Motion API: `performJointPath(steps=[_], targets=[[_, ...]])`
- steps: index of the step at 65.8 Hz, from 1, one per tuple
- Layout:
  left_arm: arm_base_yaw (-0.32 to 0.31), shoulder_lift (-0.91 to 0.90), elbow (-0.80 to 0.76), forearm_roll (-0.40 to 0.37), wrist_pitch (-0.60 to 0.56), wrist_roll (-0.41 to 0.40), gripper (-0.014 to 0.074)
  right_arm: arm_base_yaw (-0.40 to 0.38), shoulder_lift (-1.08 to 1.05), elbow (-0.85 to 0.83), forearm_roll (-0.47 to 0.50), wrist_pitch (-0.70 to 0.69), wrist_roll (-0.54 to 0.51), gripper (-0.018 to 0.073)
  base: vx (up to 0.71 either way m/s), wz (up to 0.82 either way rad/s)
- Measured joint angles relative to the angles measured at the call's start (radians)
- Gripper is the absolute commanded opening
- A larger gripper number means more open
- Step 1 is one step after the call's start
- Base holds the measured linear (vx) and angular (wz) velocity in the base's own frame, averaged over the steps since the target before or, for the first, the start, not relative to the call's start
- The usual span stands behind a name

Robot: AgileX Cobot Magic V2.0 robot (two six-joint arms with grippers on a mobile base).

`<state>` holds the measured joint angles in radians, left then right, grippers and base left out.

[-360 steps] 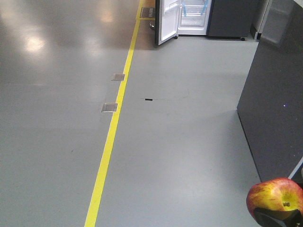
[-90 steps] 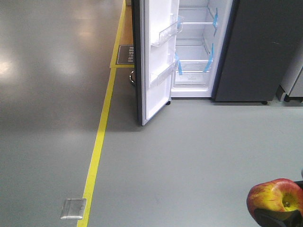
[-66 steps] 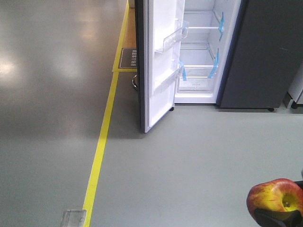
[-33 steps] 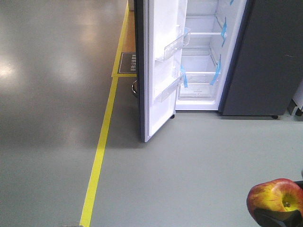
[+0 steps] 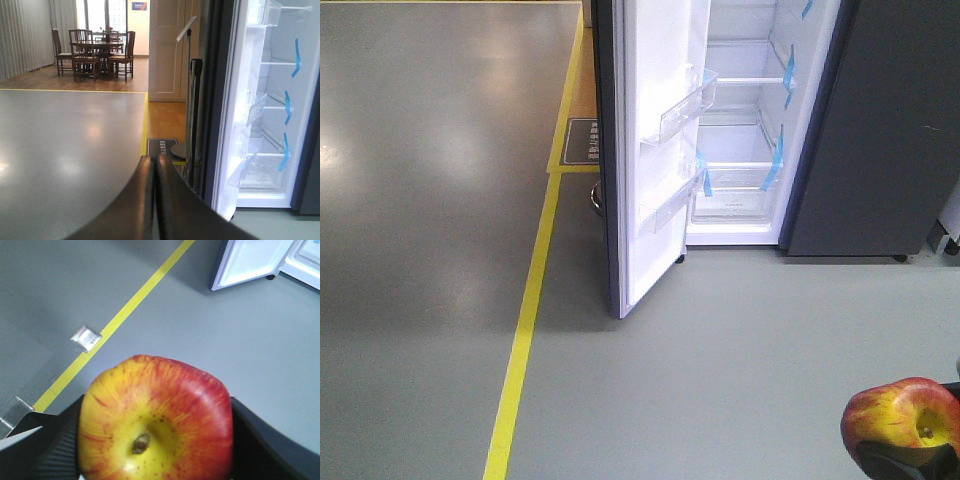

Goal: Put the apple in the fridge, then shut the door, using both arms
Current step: 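Keep holding the apple while approaching the open fridge door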

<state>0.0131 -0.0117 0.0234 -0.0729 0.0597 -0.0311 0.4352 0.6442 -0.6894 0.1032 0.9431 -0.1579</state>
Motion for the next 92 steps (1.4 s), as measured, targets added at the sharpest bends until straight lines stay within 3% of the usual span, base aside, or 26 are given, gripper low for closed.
performJointPath(steps=[92], targets=[[0.0, 0.0, 0.0, 0.0, 0.0, 0.0, -0.0006, 0.0, 0.0, 0.0, 0.0, 0.0, 0.0, 0.0357, 0.1, 0.01]])
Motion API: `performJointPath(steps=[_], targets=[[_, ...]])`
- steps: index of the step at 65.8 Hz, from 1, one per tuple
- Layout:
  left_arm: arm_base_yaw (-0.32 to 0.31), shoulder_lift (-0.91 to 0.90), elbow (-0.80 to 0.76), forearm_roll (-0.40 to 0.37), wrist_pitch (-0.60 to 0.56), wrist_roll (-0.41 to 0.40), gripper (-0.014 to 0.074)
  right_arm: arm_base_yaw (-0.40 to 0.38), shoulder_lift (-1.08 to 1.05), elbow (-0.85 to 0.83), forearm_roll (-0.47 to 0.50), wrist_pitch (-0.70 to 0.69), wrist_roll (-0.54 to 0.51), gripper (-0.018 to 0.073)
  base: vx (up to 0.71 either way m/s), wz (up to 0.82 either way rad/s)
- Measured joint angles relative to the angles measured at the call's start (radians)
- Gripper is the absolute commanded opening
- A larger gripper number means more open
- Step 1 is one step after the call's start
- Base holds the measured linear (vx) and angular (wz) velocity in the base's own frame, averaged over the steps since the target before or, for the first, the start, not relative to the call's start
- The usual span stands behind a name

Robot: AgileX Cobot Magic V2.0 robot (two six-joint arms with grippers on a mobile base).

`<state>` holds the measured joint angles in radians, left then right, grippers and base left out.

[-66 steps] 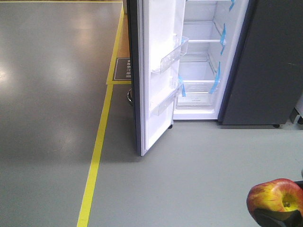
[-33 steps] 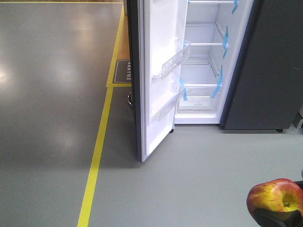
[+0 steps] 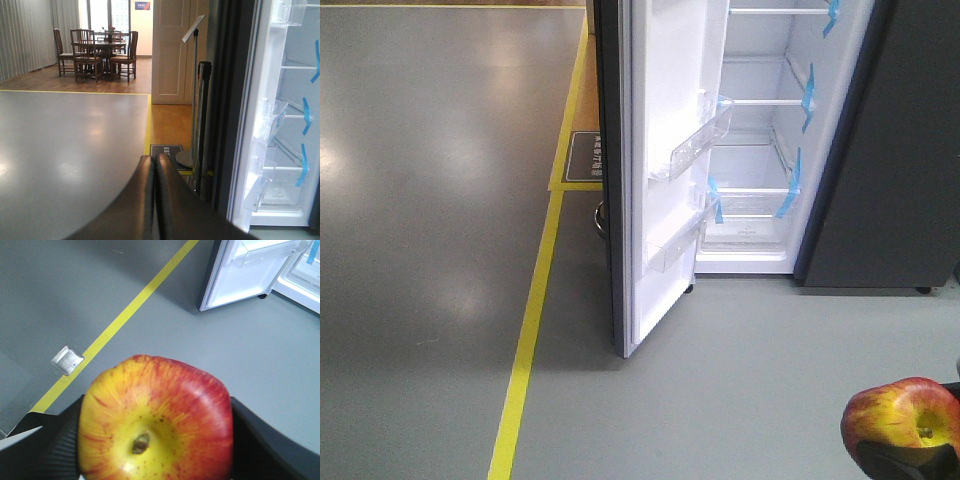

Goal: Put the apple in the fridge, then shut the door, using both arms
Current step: 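Keep holding the apple while approaching the open fridge door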

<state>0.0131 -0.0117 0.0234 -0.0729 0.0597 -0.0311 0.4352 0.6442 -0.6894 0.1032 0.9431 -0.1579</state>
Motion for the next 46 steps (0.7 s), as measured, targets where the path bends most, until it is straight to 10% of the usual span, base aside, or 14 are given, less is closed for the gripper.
performJointPath(steps=[46], targets=[[0.0, 0.0, 0.0, 0.0, 0.0, 0.0, -0.0006, 0.0, 0.0, 0.0, 0.0, 0.0, 0.0, 0.0357, 0.13, 0.04]])
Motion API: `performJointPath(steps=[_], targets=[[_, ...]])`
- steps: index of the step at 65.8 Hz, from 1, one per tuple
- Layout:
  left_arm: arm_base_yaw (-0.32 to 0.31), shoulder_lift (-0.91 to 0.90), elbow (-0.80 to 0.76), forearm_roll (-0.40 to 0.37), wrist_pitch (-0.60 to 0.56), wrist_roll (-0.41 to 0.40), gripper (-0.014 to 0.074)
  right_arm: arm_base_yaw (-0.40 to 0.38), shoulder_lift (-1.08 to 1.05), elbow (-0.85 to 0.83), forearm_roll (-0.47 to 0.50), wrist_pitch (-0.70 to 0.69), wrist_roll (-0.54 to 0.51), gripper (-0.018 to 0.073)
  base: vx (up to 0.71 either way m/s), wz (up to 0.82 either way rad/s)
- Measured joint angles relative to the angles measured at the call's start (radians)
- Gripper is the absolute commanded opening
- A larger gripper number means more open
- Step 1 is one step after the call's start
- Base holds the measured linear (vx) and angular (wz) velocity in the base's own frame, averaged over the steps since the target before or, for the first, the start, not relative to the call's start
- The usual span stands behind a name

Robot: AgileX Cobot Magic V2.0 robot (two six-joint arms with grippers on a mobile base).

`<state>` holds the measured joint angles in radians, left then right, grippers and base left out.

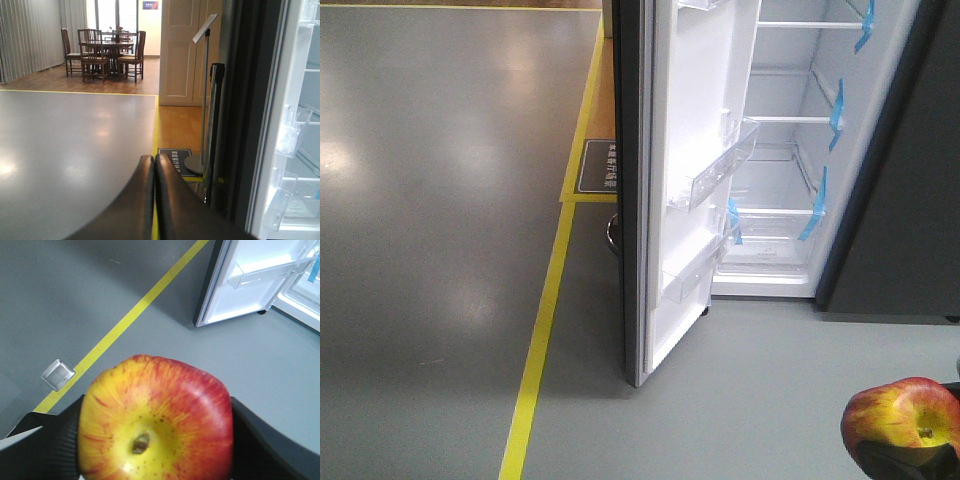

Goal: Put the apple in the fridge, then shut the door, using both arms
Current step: 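Keep holding the apple while approaching the open fridge door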

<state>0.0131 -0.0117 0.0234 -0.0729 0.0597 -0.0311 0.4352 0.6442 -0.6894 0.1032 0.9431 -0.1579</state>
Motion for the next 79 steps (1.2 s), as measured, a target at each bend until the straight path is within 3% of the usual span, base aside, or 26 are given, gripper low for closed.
performJointPath(steps=[79], targets=[[0.0, 0.0, 0.0, 0.0, 0.0, 0.0, -0.0006, 0.0, 0.0, 0.0, 0.0, 0.0, 0.0, 0.0357, 0.09, 0.0]])
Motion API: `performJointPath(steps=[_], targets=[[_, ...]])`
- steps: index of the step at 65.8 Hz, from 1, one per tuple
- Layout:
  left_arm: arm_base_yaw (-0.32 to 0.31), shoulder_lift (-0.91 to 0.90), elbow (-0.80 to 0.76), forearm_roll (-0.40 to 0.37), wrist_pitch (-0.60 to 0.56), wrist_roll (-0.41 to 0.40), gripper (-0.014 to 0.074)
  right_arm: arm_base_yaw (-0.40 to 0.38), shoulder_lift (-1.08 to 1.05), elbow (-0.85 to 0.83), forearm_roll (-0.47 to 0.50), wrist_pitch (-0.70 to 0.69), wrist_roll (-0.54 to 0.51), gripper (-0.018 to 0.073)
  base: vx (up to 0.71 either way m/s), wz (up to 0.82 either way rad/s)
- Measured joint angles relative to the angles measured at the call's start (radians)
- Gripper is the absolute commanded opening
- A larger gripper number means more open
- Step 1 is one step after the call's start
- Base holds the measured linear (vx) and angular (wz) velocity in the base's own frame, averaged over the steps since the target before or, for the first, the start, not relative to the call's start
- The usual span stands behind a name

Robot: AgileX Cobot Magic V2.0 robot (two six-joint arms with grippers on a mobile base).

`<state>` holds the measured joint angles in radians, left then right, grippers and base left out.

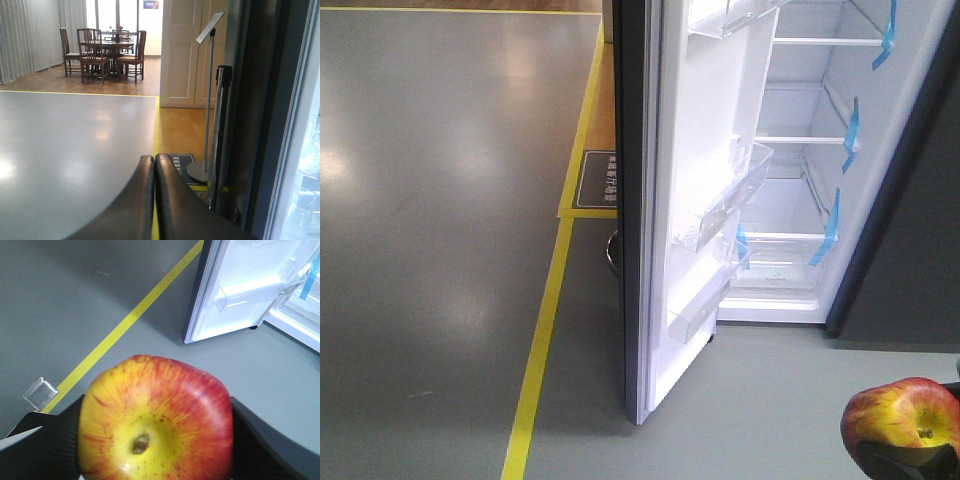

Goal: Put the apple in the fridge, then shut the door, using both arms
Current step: 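Keep holding the apple while approaching the open fridge door, then keep holding the apple while stopping beside the fridge opening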

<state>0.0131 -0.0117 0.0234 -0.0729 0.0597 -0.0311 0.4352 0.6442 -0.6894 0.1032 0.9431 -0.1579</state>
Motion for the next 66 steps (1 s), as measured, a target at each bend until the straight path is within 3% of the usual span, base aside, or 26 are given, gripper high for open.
performJointPath(steps=[66], targets=[[0.0, 0.0, 0.0, 0.0, 0.0, 0.0, -0.0006, 0.0, 0.0, 0.0, 0.0, 0.0, 0.0, 0.0357, 0.09, -0.02]])
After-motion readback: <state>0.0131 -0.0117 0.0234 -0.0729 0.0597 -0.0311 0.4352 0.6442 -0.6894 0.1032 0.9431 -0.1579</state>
